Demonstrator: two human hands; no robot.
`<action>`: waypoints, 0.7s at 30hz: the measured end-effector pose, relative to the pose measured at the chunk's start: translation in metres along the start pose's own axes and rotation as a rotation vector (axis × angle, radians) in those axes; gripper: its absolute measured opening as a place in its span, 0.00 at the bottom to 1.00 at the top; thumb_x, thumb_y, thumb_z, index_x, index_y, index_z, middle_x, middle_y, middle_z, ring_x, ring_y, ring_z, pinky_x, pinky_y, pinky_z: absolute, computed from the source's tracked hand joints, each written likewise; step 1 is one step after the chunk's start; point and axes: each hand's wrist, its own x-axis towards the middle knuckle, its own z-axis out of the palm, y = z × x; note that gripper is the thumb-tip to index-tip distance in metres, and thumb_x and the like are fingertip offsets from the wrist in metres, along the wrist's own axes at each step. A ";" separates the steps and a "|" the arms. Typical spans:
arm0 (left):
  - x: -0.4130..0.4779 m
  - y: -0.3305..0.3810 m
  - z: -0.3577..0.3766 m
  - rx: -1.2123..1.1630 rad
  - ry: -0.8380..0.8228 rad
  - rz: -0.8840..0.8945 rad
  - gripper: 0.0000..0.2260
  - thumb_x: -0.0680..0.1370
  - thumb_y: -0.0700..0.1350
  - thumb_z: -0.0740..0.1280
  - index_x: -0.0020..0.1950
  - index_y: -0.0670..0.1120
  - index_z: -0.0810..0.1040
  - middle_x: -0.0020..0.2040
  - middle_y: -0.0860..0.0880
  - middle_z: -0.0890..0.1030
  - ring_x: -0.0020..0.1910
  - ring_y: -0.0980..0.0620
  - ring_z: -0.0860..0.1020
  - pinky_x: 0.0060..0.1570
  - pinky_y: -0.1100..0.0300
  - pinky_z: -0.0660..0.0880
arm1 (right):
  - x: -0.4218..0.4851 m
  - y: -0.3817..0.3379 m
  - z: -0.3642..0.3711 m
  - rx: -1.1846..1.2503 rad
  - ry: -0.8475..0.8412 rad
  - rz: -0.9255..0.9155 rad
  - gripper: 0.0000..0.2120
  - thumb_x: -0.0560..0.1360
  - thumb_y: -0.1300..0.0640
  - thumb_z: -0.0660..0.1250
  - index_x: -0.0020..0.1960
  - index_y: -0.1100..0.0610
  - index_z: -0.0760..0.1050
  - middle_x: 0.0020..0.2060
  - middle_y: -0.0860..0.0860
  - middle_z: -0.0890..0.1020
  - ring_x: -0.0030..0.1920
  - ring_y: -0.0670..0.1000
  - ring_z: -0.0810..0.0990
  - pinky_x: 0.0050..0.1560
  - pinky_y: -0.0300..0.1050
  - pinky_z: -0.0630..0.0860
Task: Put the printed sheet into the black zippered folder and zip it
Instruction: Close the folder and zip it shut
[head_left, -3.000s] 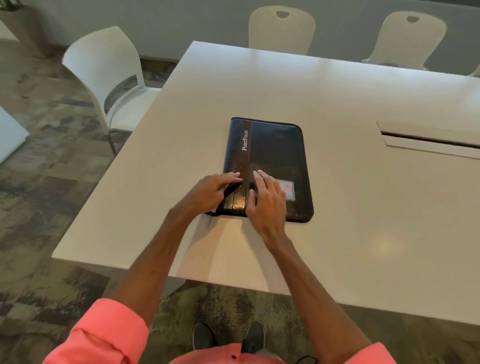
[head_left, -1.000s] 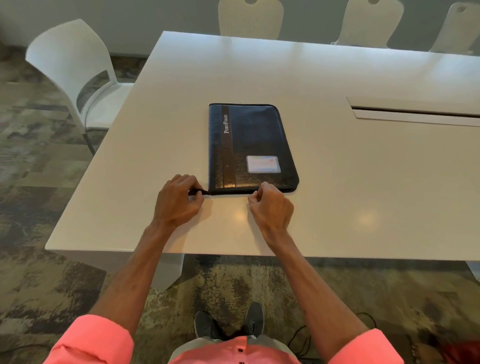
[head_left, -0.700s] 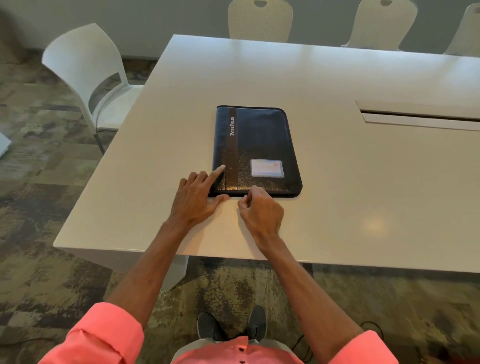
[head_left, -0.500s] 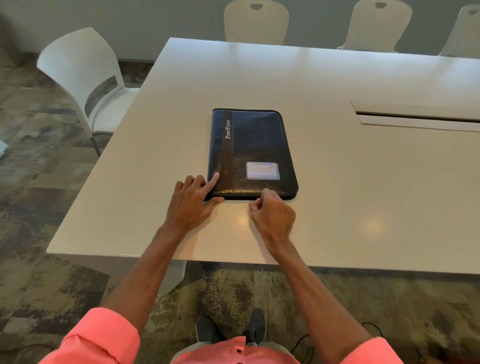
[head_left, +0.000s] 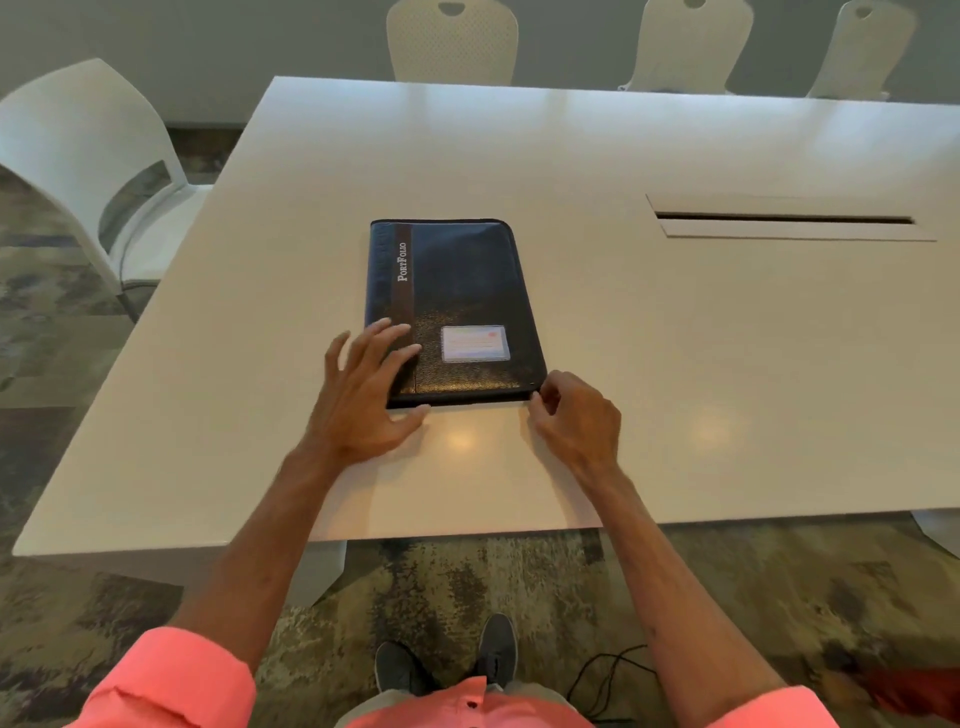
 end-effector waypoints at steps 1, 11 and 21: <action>0.011 0.014 0.001 0.009 -0.021 0.047 0.38 0.76 0.69 0.68 0.80 0.49 0.72 0.83 0.48 0.65 0.87 0.46 0.55 0.83 0.37 0.50 | 0.001 0.002 -0.001 0.010 -0.017 -0.009 0.09 0.80 0.48 0.75 0.46 0.50 0.79 0.40 0.42 0.81 0.36 0.46 0.80 0.33 0.33 0.65; 0.079 0.099 0.064 0.078 -0.201 0.194 0.40 0.86 0.69 0.51 0.89 0.47 0.47 0.89 0.47 0.47 0.88 0.49 0.39 0.85 0.47 0.36 | 0.008 0.017 -0.008 0.059 -0.060 -0.042 0.08 0.80 0.48 0.74 0.46 0.50 0.78 0.41 0.44 0.83 0.38 0.48 0.80 0.34 0.38 0.71; 0.067 0.095 0.075 0.047 -0.212 0.205 0.30 0.90 0.58 0.48 0.89 0.46 0.46 0.88 0.47 0.49 0.87 0.50 0.47 0.86 0.49 0.47 | 0.016 0.025 0.000 0.048 0.047 -0.018 0.11 0.78 0.48 0.73 0.42 0.49 0.75 0.35 0.42 0.79 0.32 0.46 0.77 0.32 0.43 0.76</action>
